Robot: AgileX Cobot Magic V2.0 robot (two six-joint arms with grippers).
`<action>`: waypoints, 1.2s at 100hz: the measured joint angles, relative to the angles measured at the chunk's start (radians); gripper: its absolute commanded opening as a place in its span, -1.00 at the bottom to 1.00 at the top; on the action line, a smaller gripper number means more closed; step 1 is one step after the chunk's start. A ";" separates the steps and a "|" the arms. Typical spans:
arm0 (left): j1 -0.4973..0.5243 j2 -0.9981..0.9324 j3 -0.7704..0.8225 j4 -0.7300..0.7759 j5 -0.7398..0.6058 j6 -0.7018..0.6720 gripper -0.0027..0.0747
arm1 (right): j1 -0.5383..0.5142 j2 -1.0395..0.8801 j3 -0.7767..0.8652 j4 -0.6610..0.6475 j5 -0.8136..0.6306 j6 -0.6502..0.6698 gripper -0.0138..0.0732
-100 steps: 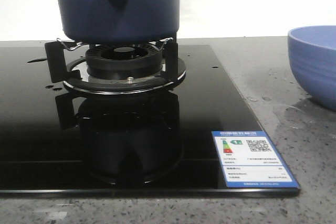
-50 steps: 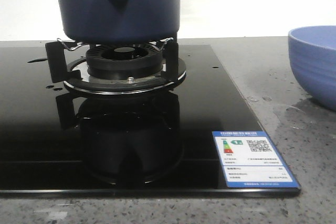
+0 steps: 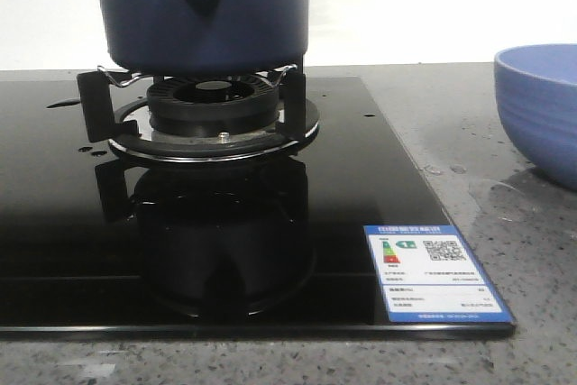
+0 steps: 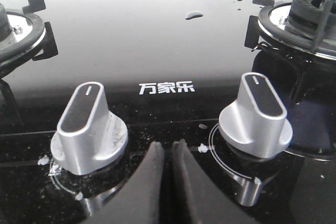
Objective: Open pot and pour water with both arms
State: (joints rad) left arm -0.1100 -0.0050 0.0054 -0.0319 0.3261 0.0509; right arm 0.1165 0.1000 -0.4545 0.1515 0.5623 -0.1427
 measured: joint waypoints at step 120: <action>0.000 0.000 0.000 0.000 0.001 0.000 -0.98 | -0.176 -0.105 0.463 -0.225 -0.317 0.190 -0.83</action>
State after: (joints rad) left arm -0.1100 -0.0050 0.0054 -0.0319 0.3269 0.0509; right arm -0.0592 -0.0049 0.0085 -0.0736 0.2455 0.0472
